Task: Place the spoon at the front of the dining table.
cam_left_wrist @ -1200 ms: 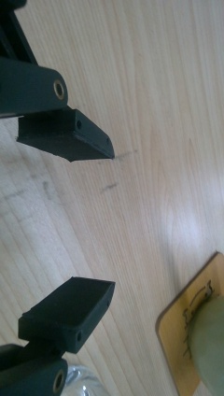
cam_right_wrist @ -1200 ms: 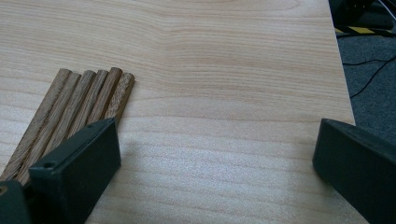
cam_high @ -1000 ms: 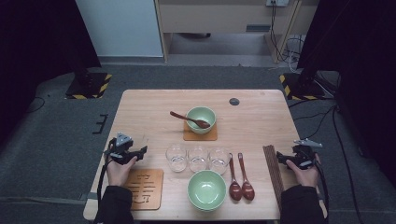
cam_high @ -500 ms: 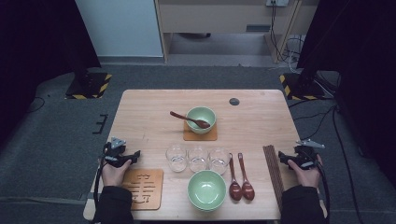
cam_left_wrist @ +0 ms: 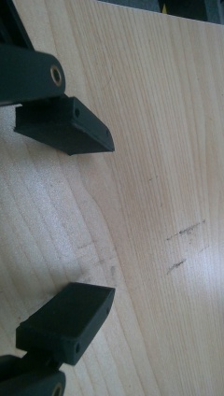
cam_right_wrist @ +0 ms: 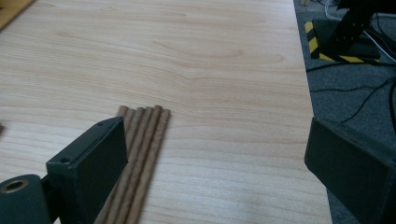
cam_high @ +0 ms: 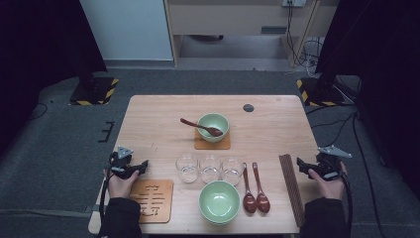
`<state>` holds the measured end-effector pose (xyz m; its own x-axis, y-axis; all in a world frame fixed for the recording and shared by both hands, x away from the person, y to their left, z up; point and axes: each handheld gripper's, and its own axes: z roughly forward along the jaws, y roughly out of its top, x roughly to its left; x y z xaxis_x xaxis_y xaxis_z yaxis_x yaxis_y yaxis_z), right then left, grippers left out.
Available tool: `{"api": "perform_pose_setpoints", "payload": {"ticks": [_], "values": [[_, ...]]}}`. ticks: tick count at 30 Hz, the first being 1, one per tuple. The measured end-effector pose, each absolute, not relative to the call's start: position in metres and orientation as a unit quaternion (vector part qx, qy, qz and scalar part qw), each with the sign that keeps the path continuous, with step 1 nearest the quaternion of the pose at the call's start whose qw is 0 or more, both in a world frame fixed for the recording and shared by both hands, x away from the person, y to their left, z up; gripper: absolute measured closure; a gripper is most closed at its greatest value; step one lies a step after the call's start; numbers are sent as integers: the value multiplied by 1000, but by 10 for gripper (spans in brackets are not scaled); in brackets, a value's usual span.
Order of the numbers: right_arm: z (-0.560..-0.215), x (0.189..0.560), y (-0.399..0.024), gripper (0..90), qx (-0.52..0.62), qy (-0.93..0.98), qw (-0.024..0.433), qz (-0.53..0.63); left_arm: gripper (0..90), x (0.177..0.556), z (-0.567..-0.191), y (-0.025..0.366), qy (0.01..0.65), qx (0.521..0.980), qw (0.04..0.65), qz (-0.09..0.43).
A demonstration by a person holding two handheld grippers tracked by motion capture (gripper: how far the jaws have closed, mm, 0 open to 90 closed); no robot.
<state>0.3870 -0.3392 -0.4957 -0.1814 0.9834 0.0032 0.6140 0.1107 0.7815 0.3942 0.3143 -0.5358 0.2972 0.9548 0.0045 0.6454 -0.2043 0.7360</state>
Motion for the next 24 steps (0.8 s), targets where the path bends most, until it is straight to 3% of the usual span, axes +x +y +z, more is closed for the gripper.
{"api": "perform_pose_setpoints", "payload": {"ticks": [3, 10, 24], "values": [[-488, 384, -333, 63, 565, 699, 276, 340, 193, 395, -536, 314, 549, 735, 316, 242], [-473, 378, -318, 65, 547, 706, 270, 360, 6, 395, -538, 311, 566, 732, 296, 235], [-466, 374, -291, 116, 517, 730, 236, 379, 0, 394, -538, 309, 578, 724, 293, 237]]}}
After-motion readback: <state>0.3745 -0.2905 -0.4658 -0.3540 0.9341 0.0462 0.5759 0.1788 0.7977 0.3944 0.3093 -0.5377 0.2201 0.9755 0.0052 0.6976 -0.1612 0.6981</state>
